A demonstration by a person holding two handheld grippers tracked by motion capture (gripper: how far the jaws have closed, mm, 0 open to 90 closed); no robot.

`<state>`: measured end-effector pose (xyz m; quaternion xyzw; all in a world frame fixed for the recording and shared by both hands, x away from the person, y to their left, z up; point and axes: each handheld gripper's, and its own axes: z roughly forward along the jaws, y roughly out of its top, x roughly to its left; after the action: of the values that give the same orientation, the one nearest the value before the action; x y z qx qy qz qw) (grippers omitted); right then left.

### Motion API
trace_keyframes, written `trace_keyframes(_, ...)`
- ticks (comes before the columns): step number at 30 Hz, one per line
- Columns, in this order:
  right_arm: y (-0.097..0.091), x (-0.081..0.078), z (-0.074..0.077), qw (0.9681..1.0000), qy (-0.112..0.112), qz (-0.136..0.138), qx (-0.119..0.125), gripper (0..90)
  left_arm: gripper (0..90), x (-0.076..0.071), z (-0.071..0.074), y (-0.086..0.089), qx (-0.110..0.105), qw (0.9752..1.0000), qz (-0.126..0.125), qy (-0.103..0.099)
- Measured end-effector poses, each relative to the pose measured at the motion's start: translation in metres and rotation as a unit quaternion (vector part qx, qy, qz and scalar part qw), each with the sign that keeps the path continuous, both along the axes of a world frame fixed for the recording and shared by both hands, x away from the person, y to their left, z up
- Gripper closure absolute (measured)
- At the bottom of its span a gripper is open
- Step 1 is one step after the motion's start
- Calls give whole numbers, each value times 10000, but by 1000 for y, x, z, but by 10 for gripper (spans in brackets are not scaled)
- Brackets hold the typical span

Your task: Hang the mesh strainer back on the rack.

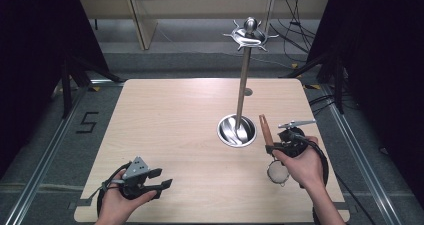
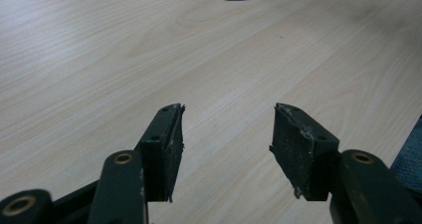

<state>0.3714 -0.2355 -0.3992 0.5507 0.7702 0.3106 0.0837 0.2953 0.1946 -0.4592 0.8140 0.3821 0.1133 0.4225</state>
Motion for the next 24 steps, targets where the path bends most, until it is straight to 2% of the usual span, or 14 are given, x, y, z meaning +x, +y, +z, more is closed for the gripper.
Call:
trace_keyframes(5,-1,-1,3,10000,-55,-10,17,694,449,0,0,0,-3,10000,11,-13)
trace_keyframes(6,-4,1,3,9997,-214,89,-112,694,449,0,-1,-1,-59,10000,41,-12)
trace_keyframes(7,-5,2,3,9993,-322,128,-114,694,448,0,-1,-1,-57,10000,40,-10)
trace_keyframes(9,-5,3,3,9989,-407,165,-144,694,448,0,-1,-1,-62,10000,42,-10)
trace_keyframes(10,-4,0,6,9989,-348,-20,-310,694,448,0,-1,-1,-62,10000,41,-10)
trace_keyframes(12,-5,1,7,9984,-401,-10,-386,694,449,0,-1,0,-7,10000,21,-9)
trace_keyframes(17,-5,0,10,9985,-465,-14,-271,694,449,0,-1,0,-5,10000,23,-14)
trace_keyframes(18,-6,1,9,9980,-556,28,-285,694,448,0,-1,0,-5,10000,23,-13)
trace_keyframes(19,-6,0,10,9978,-601,-5,-279,694,448,0,-1,-1,-94,9999,77,-15)
trace_keyframes(23,-7,0,11,9976,-628,28,-280,694,448,0,-1,-1,-100,9999,88,-12)
trace_keyframes(24,-6,-1,12,9979,-605,-53,-243,694,448,0,-1,-1,-101,9999,92,-17)
